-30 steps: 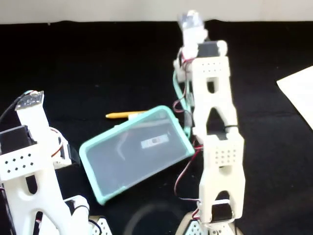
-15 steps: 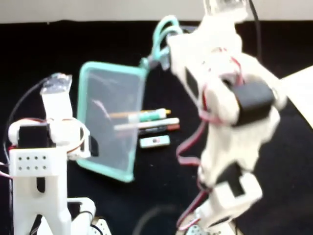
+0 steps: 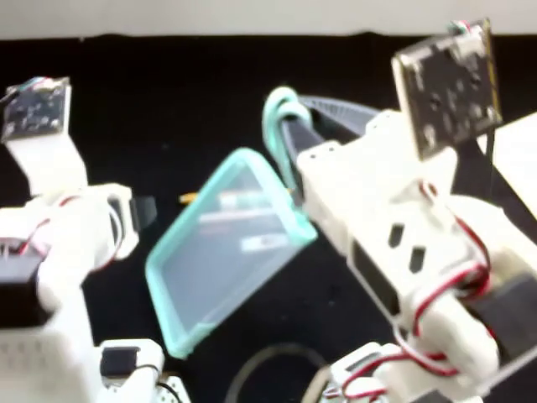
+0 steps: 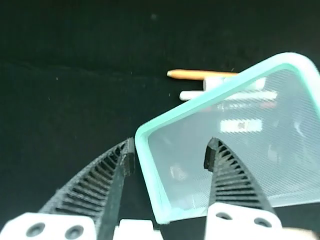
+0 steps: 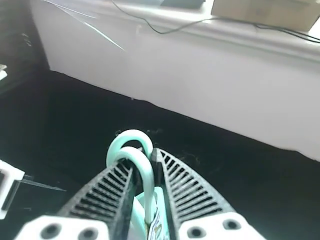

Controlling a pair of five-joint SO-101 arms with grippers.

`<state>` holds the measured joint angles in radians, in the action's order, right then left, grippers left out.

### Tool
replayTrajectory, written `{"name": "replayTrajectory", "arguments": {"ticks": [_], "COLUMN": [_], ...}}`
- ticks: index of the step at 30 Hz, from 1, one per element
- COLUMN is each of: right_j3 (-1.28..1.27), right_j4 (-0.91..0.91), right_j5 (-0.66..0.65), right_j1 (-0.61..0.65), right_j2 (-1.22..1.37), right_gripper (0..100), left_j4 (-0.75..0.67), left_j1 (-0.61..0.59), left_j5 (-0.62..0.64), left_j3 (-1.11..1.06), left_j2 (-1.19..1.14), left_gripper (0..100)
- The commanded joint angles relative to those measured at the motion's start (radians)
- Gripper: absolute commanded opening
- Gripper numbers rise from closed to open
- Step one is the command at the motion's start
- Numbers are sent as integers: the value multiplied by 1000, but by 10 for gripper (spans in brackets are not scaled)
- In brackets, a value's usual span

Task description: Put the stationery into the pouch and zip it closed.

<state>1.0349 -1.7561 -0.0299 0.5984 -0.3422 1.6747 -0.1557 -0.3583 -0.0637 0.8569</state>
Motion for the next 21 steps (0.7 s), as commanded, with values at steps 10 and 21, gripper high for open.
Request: {"name": "replayTrajectory", "arguments": {"ticks": [10,21], "right_j3": [19,22], "right_j4": [183,303], "right_j5": [64,66], "right_j1": [163,291], "right_j2": [-16,90], "right_gripper": [6,6], "left_j4": [86,94], "left_j1": [13,18], "left_j5": [12,242], "left_j3": [-28,-229], "left_j2": [305,518], "left_gripper": [241,242]}}
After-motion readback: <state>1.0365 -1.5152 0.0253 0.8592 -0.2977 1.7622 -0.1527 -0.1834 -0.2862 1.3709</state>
